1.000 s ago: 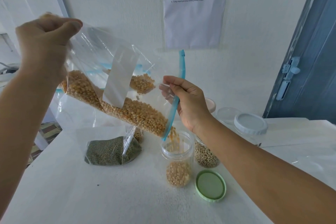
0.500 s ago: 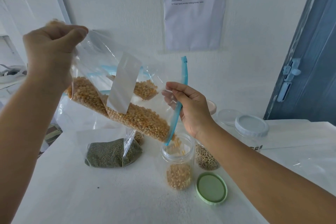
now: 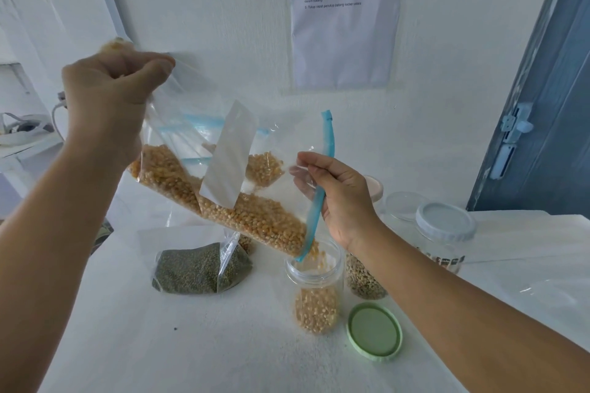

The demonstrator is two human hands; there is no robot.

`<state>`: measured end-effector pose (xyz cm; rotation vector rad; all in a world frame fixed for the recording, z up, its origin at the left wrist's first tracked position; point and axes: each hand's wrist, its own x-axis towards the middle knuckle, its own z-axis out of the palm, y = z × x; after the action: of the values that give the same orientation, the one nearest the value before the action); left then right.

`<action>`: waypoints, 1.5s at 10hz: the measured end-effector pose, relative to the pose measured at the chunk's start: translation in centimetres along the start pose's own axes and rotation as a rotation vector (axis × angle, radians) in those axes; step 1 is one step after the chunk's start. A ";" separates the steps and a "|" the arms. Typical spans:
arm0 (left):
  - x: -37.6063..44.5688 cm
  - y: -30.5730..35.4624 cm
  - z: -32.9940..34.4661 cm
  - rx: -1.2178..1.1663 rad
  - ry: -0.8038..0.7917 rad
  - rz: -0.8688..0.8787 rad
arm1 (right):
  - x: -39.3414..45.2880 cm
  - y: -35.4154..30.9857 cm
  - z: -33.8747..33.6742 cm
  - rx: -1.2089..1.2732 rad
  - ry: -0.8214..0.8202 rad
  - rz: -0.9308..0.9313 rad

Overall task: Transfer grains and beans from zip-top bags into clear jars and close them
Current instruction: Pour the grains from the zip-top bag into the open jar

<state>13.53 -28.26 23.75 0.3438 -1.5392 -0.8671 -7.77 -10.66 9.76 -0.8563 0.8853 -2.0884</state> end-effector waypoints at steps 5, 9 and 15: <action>0.0 0.5 0.7 0.018 0.005 0.018 | 0.1 0.1 0.0 -0.005 -0.016 -0.002; -0.2 0.7 1.0 0.036 0.010 0.048 | -0.1 0.2 0.1 -0.002 -0.020 -0.004; 0.0 0.8 1.4 0.037 0.004 0.049 | -0.2 0.0 0.3 -0.013 -0.010 -0.001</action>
<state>12.47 -27.26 24.41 0.3330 -1.5559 -0.8000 -7.44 -10.55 9.89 -0.8736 0.8943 -2.0795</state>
